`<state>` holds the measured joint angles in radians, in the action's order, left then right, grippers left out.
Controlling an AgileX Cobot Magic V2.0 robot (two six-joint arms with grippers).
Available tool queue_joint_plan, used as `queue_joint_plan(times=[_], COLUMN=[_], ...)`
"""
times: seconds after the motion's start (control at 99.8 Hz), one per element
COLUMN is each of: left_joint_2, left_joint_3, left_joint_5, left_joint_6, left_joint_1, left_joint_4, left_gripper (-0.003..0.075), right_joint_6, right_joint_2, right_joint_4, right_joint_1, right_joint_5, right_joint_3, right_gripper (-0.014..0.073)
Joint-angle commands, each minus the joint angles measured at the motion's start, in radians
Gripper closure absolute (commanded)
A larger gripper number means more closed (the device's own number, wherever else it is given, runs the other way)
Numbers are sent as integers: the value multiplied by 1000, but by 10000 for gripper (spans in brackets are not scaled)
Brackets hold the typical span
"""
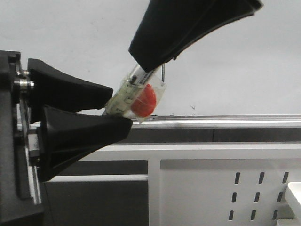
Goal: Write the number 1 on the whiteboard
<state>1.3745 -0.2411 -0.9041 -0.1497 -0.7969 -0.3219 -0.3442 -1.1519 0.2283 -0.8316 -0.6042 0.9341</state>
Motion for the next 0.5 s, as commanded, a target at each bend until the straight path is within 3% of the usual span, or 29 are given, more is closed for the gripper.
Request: queue_joint_plan(times=[0.0, 0.07, 0.411, 0.491], left_joint_2=[-16, -16, -16, -16], left_joint_3=[-24, -24, -24, -24], left_joint_5=[-80, -78, -78, -78], left_joint_6=[1, 1, 1, 1], left_joint_1=[-3, -3, -3, -3], left_joint_4=[-15, -24, -22, -22], left_gripper=[568, 744, 740, 740], right_joint_6=[-11, -11, -11, -7], right_joint_2=[17, 17, 17, 17], right_joint_4=[17, 17, 17, 17], right_joint_1=[-3, -3, -3, -3], right_joint_5=[63, 63, 77, 92], right_joint_3=[34, 34, 35, 35], right_gripper=[664, 664, 659, 594])
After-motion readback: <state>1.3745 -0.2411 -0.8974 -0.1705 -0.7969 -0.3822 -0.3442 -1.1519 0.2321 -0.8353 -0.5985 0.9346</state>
